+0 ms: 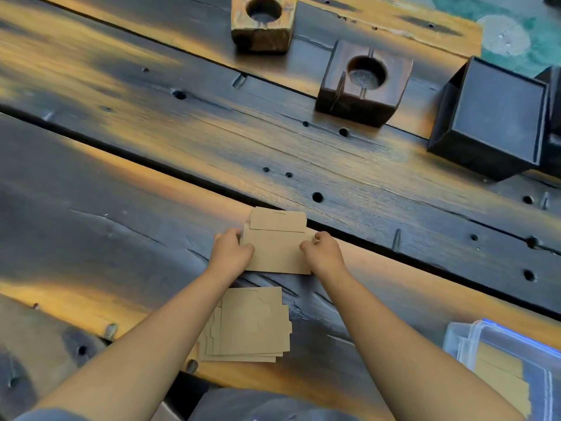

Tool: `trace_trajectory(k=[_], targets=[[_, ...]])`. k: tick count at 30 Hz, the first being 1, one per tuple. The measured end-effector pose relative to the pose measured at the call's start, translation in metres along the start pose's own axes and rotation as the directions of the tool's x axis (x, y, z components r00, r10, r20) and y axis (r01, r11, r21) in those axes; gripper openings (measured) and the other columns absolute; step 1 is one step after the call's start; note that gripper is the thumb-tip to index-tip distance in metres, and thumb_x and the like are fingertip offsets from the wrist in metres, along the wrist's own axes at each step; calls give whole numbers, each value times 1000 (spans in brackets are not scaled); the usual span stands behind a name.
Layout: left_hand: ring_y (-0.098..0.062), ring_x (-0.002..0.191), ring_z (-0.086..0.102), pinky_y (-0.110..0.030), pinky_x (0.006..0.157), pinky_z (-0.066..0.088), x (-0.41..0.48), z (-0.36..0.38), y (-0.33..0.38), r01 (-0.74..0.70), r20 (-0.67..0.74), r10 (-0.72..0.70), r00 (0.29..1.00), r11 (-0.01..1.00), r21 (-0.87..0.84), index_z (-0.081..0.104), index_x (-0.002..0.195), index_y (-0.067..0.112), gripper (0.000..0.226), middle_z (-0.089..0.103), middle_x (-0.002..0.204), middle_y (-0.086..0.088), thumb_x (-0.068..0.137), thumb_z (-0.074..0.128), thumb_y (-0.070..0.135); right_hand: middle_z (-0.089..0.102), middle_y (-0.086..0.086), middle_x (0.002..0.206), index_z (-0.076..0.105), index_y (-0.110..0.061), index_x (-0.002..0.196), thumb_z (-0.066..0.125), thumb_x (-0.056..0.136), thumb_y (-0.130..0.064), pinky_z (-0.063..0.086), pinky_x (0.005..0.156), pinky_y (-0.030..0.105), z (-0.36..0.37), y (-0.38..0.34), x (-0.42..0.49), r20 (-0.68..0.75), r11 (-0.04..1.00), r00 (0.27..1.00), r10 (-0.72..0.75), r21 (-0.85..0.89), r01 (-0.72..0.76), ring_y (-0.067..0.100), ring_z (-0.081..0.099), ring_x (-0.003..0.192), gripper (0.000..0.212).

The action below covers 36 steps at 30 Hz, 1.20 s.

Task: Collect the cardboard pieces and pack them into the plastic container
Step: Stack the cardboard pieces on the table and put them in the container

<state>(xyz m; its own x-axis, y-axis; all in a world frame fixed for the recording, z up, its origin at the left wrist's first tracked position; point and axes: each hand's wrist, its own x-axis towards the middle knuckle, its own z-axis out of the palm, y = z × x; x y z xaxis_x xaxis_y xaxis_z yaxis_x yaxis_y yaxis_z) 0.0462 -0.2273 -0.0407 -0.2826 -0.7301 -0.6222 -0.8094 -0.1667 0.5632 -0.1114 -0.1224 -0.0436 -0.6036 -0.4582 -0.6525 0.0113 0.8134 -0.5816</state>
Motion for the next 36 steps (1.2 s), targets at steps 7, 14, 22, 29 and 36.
trace_trajectory(k=[7,14,22,29,36], targets=[[-24,93,61,-29,67,49,-3,-4,6,168,77,-151,986,921,-350,61,85,17,8,67,94,-4,89,57,11,38,4,70,36,-16,67,55,83,-16,28,58,31,7,-6,-3,0,989,998,66,131,-66,21,38,64,25],[-15,81,65,-27,65,53,-22,-31,0,161,58,-152,987,864,-477,65,81,16,20,70,89,-4,91,56,1,38,3,66,36,-19,64,52,81,-11,28,63,36,-2,-15,-20,19,970,1000,-17,244,12,20,35,66,25],[-11,67,69,-25,62,57,-95,-34,-51,86,-66,-134,989,872,-482,65,79,17,36,72,84,-8,87,51,-14,66,2,85,63,-15,90,52,82,-3,51,64,33,18,17,-74,87,990,988,-126,81,119,22,63,81,18],[-24,94,69,-42,84,57,-126,-14,-115,188,-47,-230,972,883,-431,63,112,7,30,72,100,-9,86,58,-7,59,-7,72,57,-20,78,51,79,5,41,59,28,38,70,-112,100,992,988,-119,49,114,15,57,70,26],[-27,96,68,-48,89,56,-130,0,-136,239,-42,-267,963,912,-332,63,108,9,27,70,97,-8,86,57,-5,64,-4,80,58,-19,83,49,81,2,51,73,39,50,88,-119,125,993,988,-96,-56,104,20,62,80,23]])
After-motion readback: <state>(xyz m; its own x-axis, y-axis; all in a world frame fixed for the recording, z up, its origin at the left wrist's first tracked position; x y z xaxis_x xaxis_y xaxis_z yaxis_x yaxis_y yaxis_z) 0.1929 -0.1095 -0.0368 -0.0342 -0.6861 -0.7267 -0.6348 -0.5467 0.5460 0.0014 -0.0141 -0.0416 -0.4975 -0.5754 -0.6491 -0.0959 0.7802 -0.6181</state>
